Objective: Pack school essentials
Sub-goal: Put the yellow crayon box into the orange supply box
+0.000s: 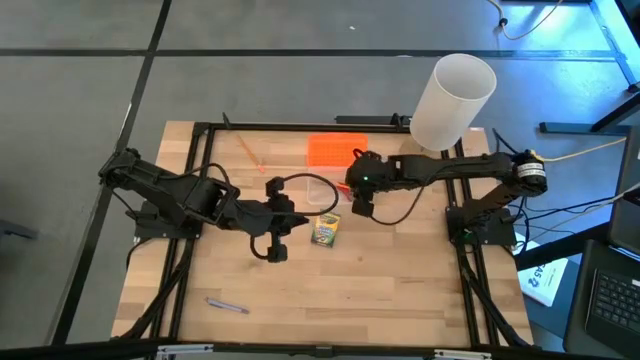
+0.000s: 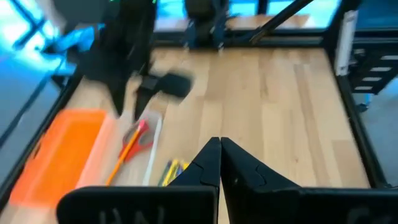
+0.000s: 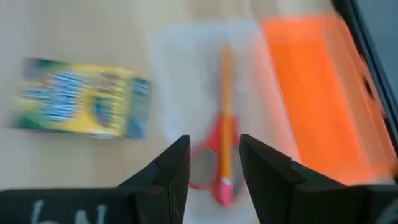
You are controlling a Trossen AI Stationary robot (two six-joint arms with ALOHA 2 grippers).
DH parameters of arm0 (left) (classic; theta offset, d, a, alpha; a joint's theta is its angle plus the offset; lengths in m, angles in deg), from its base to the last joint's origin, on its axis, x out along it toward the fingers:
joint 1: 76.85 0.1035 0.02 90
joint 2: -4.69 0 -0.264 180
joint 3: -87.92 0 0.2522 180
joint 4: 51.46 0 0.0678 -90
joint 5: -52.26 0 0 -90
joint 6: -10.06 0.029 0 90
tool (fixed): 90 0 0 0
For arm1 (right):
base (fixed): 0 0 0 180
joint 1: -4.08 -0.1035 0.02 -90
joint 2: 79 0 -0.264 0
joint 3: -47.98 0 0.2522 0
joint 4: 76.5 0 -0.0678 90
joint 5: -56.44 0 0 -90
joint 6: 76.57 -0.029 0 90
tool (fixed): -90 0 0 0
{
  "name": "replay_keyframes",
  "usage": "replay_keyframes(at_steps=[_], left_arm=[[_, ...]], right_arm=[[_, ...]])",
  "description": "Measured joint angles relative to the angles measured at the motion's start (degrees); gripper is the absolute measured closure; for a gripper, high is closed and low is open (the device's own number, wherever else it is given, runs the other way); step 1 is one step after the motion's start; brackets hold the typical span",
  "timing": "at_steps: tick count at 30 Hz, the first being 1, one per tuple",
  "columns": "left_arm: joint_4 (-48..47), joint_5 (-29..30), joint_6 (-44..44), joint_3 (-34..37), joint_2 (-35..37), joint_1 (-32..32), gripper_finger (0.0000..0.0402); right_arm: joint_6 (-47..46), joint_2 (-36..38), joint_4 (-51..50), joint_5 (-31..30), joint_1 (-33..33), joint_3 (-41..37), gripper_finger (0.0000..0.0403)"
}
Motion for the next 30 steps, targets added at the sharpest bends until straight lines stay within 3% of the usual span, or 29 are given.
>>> replay_keyframes(at_steps=[8,12,18,25,30], left_arm=[[-7.3,0.41,-10.59,0.0,0.0,-0.02,0.0401],[-9.06,0.98,-12.21,0.0,0.0,-0.01,0.0401],[-9.28,1.0,-12.23,0.0,0.0,-0.02,0.0401],[-9.26,1.03,-12.21,0.0,0.0,-0.02,0.0401],[-9.29,1.03,-12.23,0.0,0.0,-0.02,0.0401]], right_arm=[[8.37,0.5,4.94,13.92,-7.59,0.86,0.0262],[10.85,-1.88,8.56,16.96,-11.8,0.72,0.0262],[10.85,-7.51,17.08,16.49,-14.77,0.72,0.0262],[10.71,-13.52,21.1,3.78,-14.84,0.7,0.0262],[10.69,-16.59,21.13,3.4,-14.52,0.7,0.0262]])
